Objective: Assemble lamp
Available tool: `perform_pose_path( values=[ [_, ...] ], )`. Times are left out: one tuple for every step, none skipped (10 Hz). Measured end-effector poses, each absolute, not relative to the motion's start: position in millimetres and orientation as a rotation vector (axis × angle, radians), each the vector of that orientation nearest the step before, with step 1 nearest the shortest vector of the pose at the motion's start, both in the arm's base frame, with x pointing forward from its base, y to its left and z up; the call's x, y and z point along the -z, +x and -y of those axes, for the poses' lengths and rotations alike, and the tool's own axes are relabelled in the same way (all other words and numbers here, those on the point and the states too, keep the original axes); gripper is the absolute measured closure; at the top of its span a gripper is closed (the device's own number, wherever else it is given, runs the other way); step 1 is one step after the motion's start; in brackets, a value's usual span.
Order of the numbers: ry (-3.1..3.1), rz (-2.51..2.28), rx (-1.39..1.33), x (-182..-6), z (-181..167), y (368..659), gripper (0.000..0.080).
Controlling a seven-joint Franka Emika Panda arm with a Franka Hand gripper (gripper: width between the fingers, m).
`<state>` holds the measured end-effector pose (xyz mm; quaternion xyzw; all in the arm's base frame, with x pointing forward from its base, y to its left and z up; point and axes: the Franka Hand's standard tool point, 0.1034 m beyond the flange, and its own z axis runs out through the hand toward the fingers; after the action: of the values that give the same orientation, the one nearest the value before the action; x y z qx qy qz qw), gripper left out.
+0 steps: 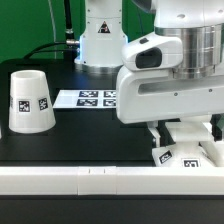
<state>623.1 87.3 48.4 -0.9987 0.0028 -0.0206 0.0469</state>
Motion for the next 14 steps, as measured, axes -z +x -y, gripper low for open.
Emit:
perform_pose_path(
  values=[
    [-3.051, -0.028, 0.069, -57.2, -88, 603, 0.01],
    [-3.052, -0.089, 0.071, -64.9, -91, 585, 0.01],
    [-3.05, -0.11, 0.076, -69.0, -96, 569, 0.01],
    [-3.044, -0.122, 0.065, -69.2, -103, 549, 0.01],
    [-3.043, -0.132, 0.055, -67.1, -110, 535, 0.01],
    [-3.043, -0.115, 0.061, -64.3, -115, 530, 0.01],
    [-3.044, -0.106, 0.052, -64.2, -115, 530, 0.01],
    [-3.048, -0.107, 0.015, -64.3, -114, 529, 0.01],
    [-3.049, -0.104, 0.003, -64.1, -114, 528, 0.01],
    [-3.056, -0.082, -0.124, -63.5, -113, 522, 0.01],
    [-3.051, -0.037, -0.254, -66.2, -117, 525, 0.01],
    [-3.044, -0.026, -0.328, -67.4, -122, 529, 0.01],
    [-3.029, -0.043, -0.477, -69.3, -130, 522, 0.01],
    [-3.008, -0.066, -0.559, -67.6, -138, 524, 0.01]
  ],
)
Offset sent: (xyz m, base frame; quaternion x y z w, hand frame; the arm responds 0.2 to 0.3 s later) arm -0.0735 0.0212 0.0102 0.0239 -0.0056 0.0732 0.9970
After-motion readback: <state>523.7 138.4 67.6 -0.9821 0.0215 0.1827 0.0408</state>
